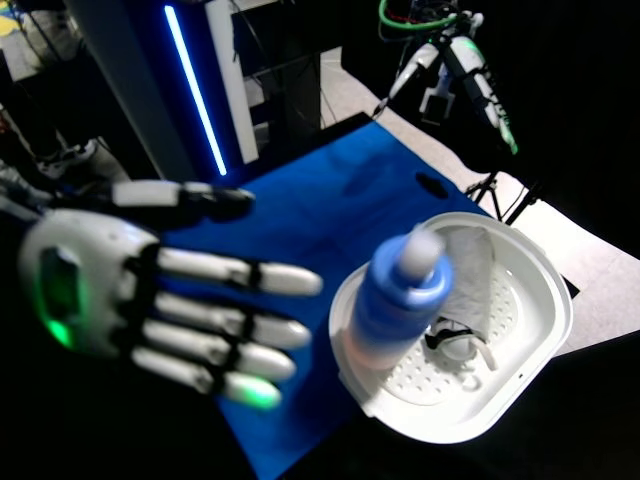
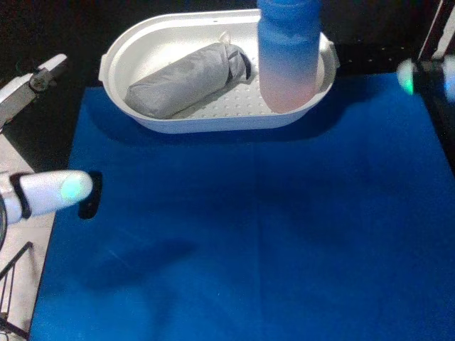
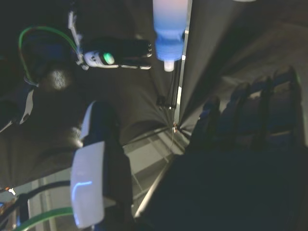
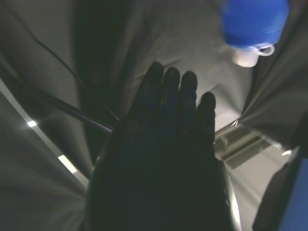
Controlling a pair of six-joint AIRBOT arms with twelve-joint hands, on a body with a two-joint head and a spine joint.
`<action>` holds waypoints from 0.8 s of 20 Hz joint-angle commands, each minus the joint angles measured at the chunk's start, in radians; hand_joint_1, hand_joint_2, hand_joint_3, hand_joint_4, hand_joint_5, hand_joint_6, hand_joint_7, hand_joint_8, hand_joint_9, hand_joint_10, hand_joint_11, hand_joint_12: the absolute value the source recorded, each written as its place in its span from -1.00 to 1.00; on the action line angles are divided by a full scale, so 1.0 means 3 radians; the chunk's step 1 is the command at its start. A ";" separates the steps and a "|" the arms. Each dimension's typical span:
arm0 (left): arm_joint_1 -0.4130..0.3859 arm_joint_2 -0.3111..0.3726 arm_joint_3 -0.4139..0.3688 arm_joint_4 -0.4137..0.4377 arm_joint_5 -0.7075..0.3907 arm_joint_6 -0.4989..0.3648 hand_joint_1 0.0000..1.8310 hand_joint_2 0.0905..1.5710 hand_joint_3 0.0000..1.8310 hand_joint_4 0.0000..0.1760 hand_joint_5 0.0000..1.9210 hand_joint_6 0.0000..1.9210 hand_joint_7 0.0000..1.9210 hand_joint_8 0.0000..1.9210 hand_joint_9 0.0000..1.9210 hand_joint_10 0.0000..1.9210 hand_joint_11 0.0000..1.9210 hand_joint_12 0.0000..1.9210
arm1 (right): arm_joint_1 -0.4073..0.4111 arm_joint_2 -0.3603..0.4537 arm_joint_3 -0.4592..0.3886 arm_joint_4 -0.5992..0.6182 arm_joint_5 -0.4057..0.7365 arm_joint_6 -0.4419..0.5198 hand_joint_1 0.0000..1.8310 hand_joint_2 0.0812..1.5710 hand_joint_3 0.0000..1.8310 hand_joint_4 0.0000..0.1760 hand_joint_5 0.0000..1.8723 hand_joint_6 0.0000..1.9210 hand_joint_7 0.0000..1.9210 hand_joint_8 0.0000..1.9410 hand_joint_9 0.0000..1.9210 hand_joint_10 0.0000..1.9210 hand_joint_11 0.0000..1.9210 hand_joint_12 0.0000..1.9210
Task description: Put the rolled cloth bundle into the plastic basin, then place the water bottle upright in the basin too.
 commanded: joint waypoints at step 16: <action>0.0873 0.0350 -0.0443 -0.0685 -0.1331 0.0036 -0.36 0.17 -0.99 1.00 -1.00 -1.00 -1.00 -1.00 -1.00 -1.00 -1.00 -1.00 | -0.2325 0.0481 -0.1161 0.1576 0.2741 -0.0363 -0.21 0.44 -0.99 -0.33 -0.91 -1.00 -0.83 -1.00 -0.87 -1.00 -0.93 -0.97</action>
